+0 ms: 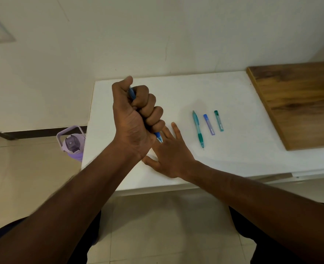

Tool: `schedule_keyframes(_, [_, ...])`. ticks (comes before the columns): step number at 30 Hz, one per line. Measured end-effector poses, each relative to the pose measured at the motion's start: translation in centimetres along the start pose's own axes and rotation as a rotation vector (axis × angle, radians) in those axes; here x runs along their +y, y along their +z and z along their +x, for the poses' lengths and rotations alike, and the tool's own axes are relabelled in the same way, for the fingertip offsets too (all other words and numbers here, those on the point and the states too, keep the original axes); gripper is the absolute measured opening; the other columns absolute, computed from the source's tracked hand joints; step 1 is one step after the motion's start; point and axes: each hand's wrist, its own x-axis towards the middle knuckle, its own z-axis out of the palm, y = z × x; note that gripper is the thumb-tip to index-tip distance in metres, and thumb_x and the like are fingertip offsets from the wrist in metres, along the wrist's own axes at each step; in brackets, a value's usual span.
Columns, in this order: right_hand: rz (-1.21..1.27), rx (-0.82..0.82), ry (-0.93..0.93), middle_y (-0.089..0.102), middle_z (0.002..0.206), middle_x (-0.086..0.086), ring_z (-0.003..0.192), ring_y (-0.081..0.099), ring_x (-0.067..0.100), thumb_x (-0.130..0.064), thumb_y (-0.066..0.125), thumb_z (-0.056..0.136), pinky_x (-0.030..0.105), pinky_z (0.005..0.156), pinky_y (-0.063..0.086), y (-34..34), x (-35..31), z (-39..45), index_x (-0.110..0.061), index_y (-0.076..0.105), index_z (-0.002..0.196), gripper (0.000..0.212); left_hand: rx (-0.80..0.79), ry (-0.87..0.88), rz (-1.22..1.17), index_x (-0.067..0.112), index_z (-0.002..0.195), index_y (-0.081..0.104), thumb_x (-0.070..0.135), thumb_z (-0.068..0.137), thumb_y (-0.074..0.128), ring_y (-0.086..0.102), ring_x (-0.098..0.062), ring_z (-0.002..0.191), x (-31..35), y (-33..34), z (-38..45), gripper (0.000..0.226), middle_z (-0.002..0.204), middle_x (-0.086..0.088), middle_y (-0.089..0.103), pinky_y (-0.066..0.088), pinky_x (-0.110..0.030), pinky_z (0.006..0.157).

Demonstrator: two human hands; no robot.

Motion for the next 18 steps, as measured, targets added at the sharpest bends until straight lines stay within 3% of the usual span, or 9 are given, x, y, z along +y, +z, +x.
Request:
schedule_keyframes(8, [0.005,0.036,-0.003,0.053,0.159,0.008,0.152,0.042,0.036,-0.075,0.034,0.097,0.068,0.122,0.027,0.13,-0.05,0.02,-0.021,0.051,0.151,0.079,0.017,0.029,-0.015,0.024,0.054,0.019,0.047,0.109,0.023,0.007,-0.011,0.045,0.06,-0.10,0.06,0.060,0.052,0.005,0.011,0.012,-0.019,0.046])
schedule_keyframes(13, [0.003,0.044,-0.006,0.054,0.158,0.009,0.152,0.042,0.037,-0.075,0.033,0.098,0.068,0.122,0.026,0.31,0.02,0.05,-0.022,0.050,0.151,0.078,0.015,0.033,-0.045,0.025,0.053,0.019,0.066,0.106,0.022,0.009,-0.010,0.044,0.09,-0.27,0.09,0.068,0.048,0.007,0.014,0.012,-0.021,0.045])
schedule_keyframes(18, [-0.007,0.041,0.003,0.054,0.157,0.009,0.152,0.042,0.036,-0.077,0.030,0.097,0.068,0.122,0.027,0.50,0.04,0.15,-0.021,0.054,0.149,0.080,0.096,0.022,0.009,0.026,0.043,0.031,0.047,0.108,0.031,0.017,-0.006,0.038,-0.07,-0.28,0.33,0.069,0.041,0.010,0.024,0.015,-0.021,0.045])
